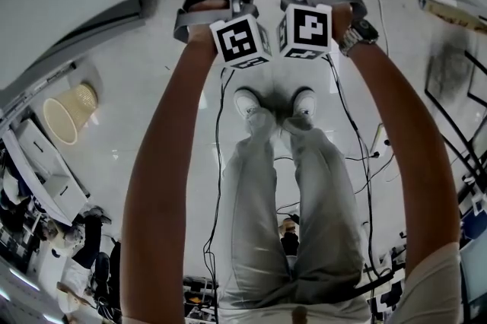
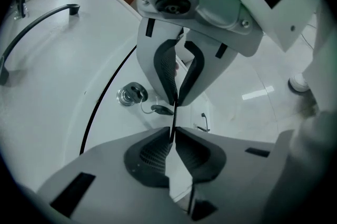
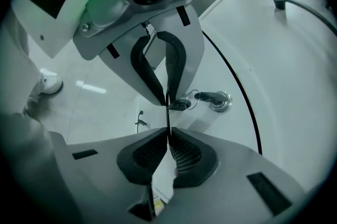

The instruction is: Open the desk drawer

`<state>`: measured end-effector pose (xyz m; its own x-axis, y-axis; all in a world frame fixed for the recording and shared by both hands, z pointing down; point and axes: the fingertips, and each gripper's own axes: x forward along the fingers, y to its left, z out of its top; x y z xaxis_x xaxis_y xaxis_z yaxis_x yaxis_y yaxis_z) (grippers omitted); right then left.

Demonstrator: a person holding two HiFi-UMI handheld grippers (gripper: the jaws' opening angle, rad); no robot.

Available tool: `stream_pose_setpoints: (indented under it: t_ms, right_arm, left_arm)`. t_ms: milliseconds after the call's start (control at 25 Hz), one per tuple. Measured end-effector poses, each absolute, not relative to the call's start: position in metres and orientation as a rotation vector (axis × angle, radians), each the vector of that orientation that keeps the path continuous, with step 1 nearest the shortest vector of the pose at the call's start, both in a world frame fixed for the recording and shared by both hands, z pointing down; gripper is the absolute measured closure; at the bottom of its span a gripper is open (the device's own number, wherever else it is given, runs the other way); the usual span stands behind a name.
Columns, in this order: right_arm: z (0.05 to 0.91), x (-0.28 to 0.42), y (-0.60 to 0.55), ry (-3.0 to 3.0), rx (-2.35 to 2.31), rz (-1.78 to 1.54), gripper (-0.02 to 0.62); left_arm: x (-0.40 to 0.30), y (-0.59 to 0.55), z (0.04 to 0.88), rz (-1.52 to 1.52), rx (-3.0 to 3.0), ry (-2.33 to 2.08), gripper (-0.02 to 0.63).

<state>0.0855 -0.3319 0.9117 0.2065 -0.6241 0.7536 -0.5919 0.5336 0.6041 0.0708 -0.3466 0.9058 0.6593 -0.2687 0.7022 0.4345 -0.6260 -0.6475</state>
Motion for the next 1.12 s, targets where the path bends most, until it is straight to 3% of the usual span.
stream_pose_setpoints:
  t_ms: [1120]
  right_arm:
    - [0.914,0.037,-0.277,-1.477,1.089,0.128,0.555]
  left_arm:
    - [0.02,-0.294,0.911,-1.111,-1.939,-0.261,0.583]
